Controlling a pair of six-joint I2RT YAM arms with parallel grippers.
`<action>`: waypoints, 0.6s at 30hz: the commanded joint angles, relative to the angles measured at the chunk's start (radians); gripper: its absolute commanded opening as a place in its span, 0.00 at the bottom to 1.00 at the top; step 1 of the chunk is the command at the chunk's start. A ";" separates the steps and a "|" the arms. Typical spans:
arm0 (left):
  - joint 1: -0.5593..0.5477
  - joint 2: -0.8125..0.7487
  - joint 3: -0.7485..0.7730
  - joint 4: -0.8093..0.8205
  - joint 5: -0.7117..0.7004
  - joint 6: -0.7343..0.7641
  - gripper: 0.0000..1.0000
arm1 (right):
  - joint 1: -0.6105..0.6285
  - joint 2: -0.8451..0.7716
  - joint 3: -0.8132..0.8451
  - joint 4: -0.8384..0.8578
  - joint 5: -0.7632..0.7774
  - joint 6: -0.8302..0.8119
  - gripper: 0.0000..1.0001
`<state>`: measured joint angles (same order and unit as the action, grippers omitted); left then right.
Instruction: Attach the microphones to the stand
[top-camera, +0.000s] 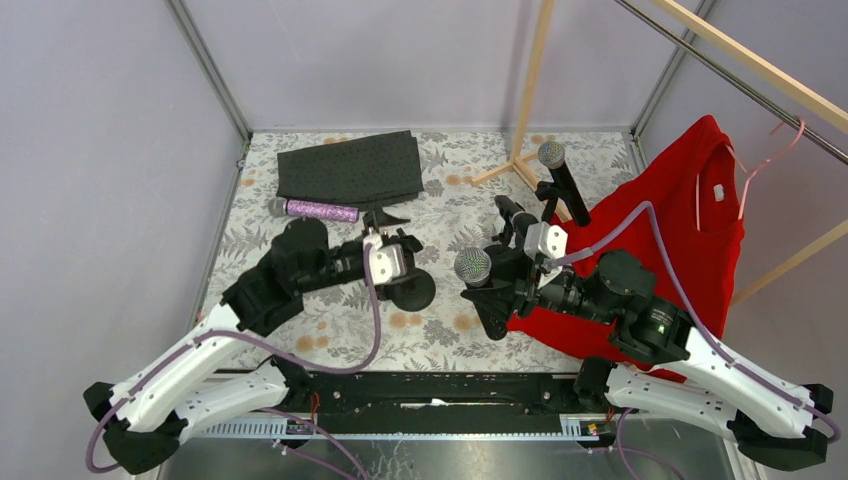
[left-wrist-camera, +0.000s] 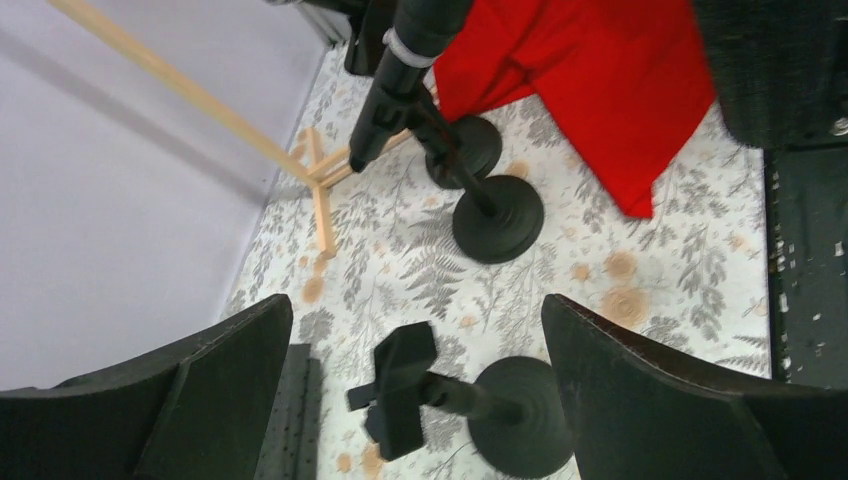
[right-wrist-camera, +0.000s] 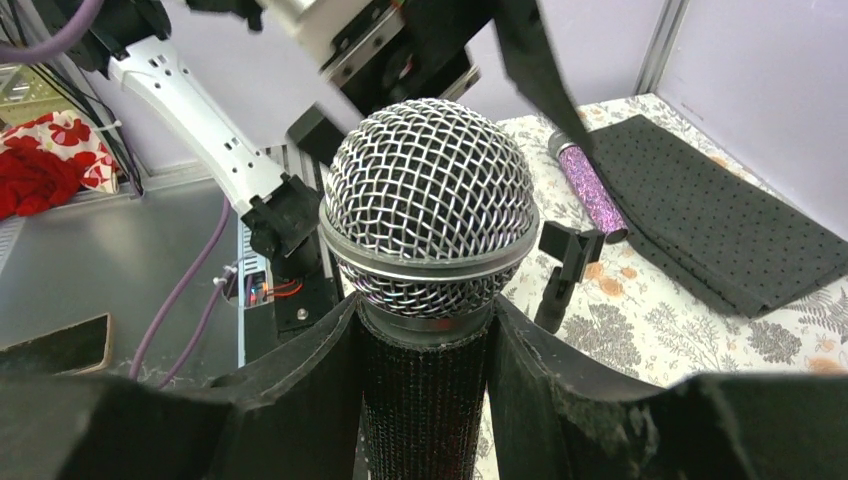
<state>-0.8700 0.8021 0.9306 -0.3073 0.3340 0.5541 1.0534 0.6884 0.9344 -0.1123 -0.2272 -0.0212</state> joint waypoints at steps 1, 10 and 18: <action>0.159 0.105 0.146 -0.144 0.292 0.130 0.98 | -0.001 -0.027 -0.021 0.018 -0.011 -0.004 0.01; 0.478 0.314 0.255 -0.363 0.746 0.254 0.95 | -0.001 -0.052 -0.027 -0.018 0.003 0.005 0.02; 0.488 0.428 0.289 -0.375 0.779 0.266 0.86 | -0.002 -0.064 -0.035 -0.026 0.012 0.015 0.03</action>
<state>-0.3882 1.1969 1.1561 -0.6708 1.0252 0.7757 1.0534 0.6361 0.8982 -0.1749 -0.2264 -0.0177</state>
